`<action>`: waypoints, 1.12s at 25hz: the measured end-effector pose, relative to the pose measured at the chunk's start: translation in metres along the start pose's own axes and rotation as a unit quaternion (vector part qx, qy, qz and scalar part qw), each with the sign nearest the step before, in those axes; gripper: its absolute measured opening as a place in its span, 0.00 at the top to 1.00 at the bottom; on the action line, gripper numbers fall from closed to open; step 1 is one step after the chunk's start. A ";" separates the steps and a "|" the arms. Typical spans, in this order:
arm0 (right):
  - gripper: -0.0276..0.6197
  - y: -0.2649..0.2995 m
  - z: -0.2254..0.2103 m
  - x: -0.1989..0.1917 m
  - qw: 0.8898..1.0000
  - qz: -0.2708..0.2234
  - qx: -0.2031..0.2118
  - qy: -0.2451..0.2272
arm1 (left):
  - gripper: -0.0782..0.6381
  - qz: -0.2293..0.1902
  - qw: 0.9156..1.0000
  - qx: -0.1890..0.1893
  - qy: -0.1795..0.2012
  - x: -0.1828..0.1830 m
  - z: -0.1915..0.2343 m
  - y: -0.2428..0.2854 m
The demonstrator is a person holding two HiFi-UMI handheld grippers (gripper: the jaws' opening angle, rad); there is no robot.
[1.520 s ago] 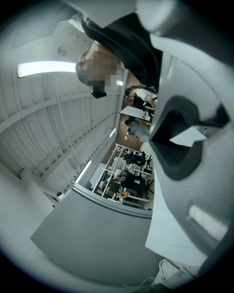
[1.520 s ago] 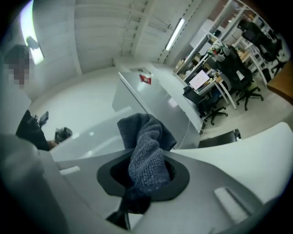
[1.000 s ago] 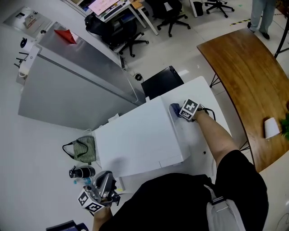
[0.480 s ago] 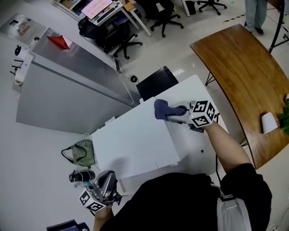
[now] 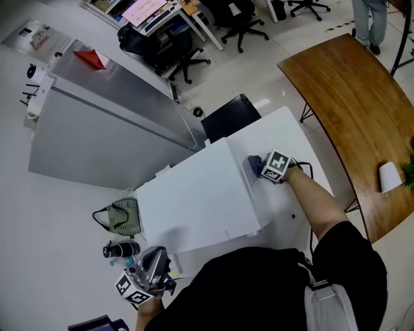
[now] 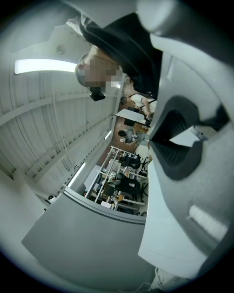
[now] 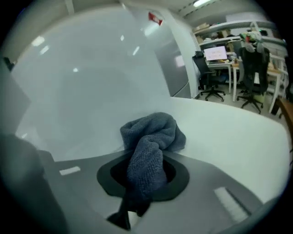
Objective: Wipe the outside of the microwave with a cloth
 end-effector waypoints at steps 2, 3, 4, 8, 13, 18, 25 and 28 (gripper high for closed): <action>0.86 0.004 -0.002 -0.004 0.999 0.039 -0.010 -0.019 | 0.89 0.000 1.000 -0.001 0.002 0.001 -0.003 0.000; 0.86 -0.001 -0.002 -0.004 0.999 0.039 -0.011 -0.022 | 0.89 -0.001 1.000 -0.001 0.002 0.001 -0.005 0.000; 0.86 -0.012 0.001 -0.001 0.999 0.026 -0.012 -0.023 | 0.89 -0.002 1.000 -0.002 0.002 0.001 -0.006 0.000; 0.86 -0.109 0.043 0.041 0.984 -0.178 0.026 -0.009 | 0.89 -0.007 1.000 0.002 -0.003 0.001 -0.004 -0.005; 0.86 -0.190 0.118 0.090 0.926 -0.357 0.119 -0.040 | 0.89 -0.002 1.000 -0.002 -0.009 -0.005 0.001 -0.001; 0.86 -0.131 0.096 0.057 0.960 -0.261 0.094 -0.021 | 0.89 0.006 1.000 -0.010 0.000 -0.004 -0.005 0.003; 0.86 -0.039 0.042 0.005 0.993 -0.104 0.052 0.036 | 0.89 -0.003 1.000 -0.006 0.000 -0.002 -0.005 0.000; 0.86 -0.014 0.030 -0.015 0.999 -0.025 0.021 0.039 | 0.89 -0.002 1.000 -0.013 0.004 0.000 -0.007 0.004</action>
Point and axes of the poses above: the fingertips, and each gripper's own axes: y forward along the fingers, z to its left, x out of its top, the point moved 2 cm from there along -y, backward along the fingers, and after that the axes turned 6 degrees about z, right-handed, at the moved point
